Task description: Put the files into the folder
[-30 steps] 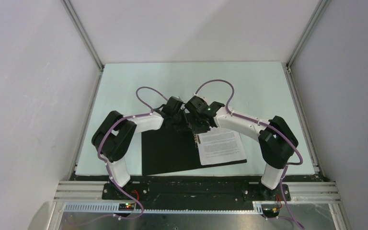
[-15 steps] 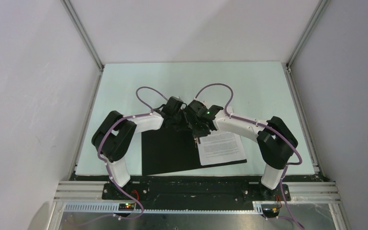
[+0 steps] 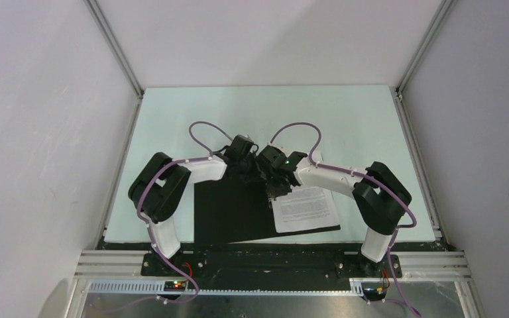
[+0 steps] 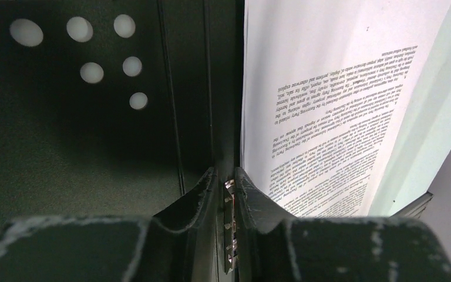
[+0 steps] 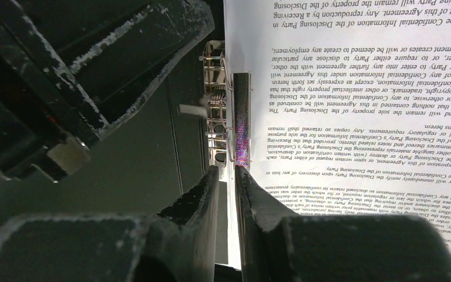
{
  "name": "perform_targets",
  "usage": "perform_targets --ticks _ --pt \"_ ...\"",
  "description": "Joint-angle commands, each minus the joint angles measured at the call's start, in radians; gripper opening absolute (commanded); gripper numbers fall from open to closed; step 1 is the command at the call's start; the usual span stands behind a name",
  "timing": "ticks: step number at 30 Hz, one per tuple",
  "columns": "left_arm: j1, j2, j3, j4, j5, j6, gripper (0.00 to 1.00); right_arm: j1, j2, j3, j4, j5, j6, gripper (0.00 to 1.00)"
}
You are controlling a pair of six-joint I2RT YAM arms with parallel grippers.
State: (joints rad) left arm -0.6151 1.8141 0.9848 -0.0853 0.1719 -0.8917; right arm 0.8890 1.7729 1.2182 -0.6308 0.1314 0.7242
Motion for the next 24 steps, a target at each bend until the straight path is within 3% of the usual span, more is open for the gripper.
perform_targets --ticks 1,17,24 --pt "-0.011 0.009 -0.012 0.027 0.015 -0.010 0.22 -0.002 -0.025 0.003 0.012 0.005 0.016 0.21" --pt "-0.013 -0.029 -0.005 0.033 0.033 0.013 0.25 -0.036 -0.193 0.003 -0.004 0.048 0.011 0.24" --pt "-0.012 -0.035 -0.017 0.033 0.025 0.005 0.25 -0.015 -0.089 0.099 -0.029 0.030 -0.031 0.28"
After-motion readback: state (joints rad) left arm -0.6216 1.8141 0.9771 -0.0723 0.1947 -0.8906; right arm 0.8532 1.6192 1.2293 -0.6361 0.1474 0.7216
